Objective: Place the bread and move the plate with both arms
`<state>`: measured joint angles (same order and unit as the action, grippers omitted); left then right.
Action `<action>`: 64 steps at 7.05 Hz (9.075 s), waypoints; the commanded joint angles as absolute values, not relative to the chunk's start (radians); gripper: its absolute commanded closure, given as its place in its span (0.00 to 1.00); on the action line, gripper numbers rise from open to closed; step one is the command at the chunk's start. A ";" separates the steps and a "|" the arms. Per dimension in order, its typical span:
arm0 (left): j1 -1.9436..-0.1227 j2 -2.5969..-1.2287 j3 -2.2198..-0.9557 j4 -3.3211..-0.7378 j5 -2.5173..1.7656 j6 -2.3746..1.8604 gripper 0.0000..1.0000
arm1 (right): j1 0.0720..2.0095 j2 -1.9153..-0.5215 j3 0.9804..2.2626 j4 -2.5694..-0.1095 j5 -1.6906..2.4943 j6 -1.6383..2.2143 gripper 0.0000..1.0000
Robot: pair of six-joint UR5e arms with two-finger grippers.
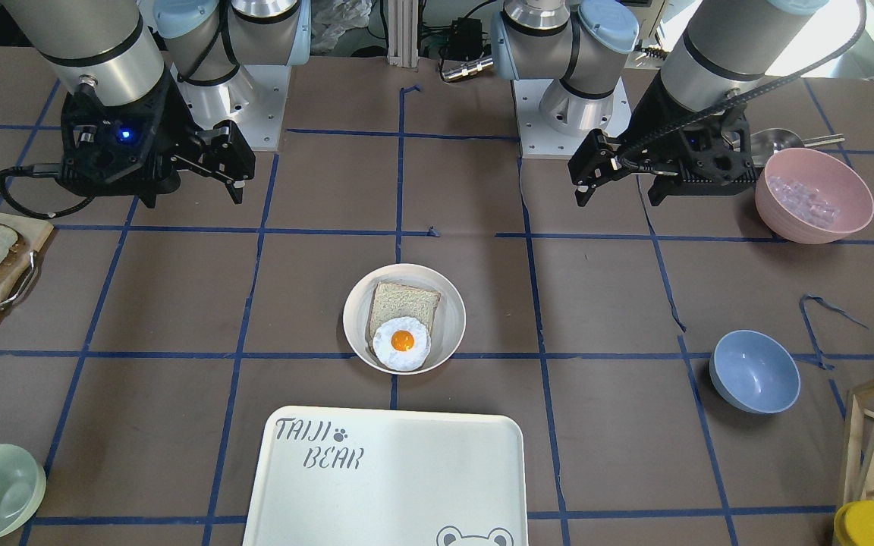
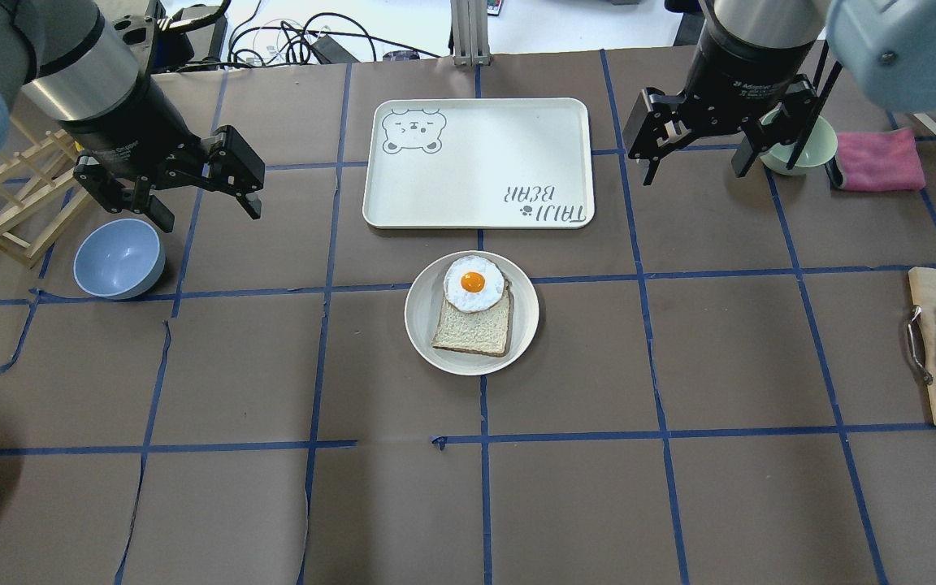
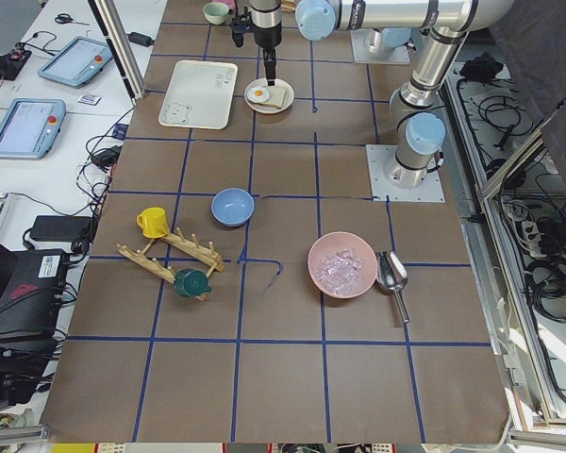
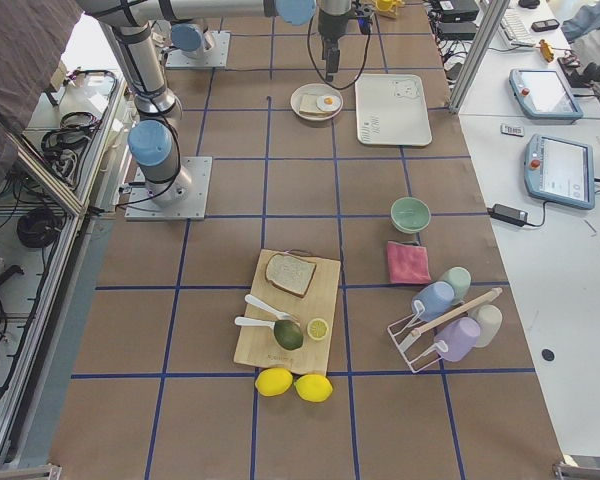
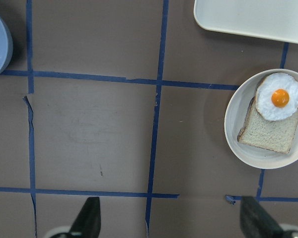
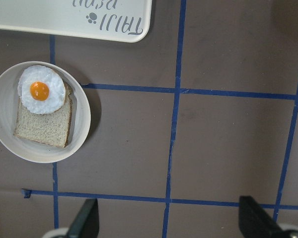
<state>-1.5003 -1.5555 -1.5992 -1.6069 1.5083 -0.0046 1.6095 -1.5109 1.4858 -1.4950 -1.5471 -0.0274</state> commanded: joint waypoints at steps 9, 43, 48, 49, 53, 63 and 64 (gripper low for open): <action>-1.496 -1.554 -1.601 -1.608 1.511 -0.003 0.00 | 1.534 -1.494 1.491 -1.560 -1.543 -0.018 0.00; -1.488 -1.542 -1.658 -1.539 1.586 0.067 0.00 | 0.865 -1.246 2.034 -2.336 -1.871 -0.350 1.00; -1.489 -1.539 -1.655 -1.543 1.594 0.067 0.00 | 0.969 -1.394 2.019 -2.292 -1.873 -0.301 1.00; -1.488 -1.540 -1.652 -1.540 1.594 0.067 0.00 | 1.024 -1.435 1.991 -2.187 -1.871 -0.220 1.00; -1.485 -1.540 -1.660 -1.546 1.585 0.067 0.00 | 1.635 -1.419 1.714 -1.824 -1.786 0.385 1.00; -1.488 -1.539 -1.661 -1.549 1.592 0.067 0.00 | 2.033 -1.123 1.601 -2.014 -1.572 0.746 1.00; -1.488 -1.540 -1.661 -1.549 1.589 0.067 0.00 | 2.036 -1.111 1.601 -2.072 -1.571 0.744 1.00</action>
